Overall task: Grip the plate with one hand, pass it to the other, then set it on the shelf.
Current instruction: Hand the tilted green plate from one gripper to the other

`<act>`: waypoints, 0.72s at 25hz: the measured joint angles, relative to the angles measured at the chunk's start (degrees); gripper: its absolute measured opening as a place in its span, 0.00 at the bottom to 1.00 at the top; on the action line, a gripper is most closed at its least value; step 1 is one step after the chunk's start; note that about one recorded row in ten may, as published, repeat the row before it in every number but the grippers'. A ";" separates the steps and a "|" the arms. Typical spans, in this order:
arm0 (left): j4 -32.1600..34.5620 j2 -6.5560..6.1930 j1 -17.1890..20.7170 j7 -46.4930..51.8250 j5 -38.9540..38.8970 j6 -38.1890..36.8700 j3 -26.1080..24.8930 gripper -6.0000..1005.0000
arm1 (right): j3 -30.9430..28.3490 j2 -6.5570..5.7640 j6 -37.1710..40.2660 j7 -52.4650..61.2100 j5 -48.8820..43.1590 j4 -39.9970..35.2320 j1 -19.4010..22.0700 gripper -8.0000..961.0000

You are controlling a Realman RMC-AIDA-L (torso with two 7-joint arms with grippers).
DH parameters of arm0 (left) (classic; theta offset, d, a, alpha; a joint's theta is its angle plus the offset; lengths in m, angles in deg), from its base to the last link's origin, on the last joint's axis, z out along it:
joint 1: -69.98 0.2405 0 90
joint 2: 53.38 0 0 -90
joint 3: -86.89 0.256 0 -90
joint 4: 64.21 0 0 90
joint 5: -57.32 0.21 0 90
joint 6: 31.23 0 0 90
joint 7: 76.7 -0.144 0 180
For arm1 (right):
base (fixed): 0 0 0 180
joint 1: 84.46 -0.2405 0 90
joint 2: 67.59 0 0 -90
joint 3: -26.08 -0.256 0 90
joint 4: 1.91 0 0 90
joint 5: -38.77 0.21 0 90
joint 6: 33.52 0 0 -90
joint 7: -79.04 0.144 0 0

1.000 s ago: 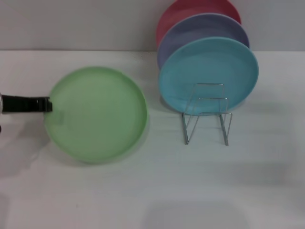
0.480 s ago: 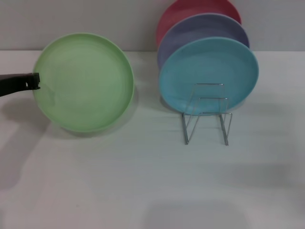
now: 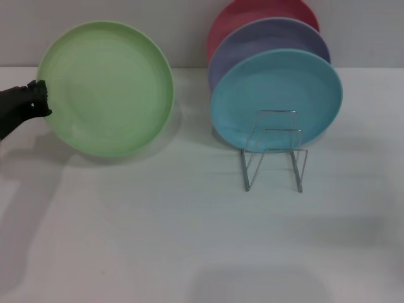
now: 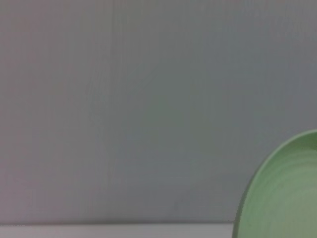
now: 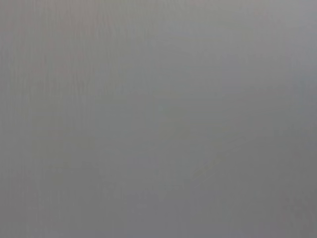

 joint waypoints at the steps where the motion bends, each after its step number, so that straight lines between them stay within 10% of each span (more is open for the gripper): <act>1: 0.55 0.01 0.39 -0.48 -0.36 -2.65 1.38 0.04 | 0.00 0.00 0.00 0.00 0.00 0.00 0.00 0.63; 18: 21.12 -0.32 1.55 11.75 6.99 -62.13 30.06 0.04 | 0.46 0.09 -0.12 0.00 -0.30 -0.26 0.21 0.63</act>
